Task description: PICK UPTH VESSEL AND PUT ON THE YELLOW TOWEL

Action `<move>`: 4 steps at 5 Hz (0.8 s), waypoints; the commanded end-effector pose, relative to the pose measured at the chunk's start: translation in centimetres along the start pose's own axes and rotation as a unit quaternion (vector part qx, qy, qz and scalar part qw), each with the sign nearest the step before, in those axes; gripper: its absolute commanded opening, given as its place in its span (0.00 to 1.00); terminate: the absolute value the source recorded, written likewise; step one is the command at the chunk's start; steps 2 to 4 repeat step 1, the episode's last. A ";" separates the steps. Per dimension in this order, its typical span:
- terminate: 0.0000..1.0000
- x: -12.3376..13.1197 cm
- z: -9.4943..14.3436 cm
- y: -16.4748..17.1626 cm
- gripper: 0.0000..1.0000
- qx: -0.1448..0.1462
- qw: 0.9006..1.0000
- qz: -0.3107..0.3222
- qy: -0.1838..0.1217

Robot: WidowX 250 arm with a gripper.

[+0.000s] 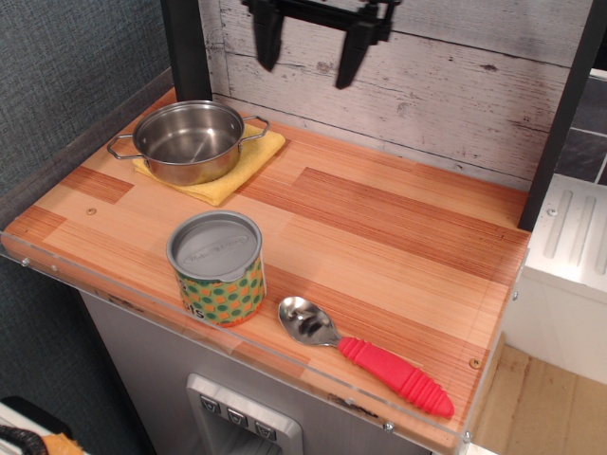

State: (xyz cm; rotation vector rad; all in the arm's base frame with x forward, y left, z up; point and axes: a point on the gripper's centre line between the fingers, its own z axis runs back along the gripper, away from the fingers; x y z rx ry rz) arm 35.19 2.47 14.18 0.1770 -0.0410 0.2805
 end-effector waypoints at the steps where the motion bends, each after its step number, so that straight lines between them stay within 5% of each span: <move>1: 1.00 -0.9 3.0 -1.8 1.00 -0.031 0.999 0.002 -0.033; 4: 1.00 -0.9 3.0 -1.8 1.00 -0.031 0.999 0.002 -0.033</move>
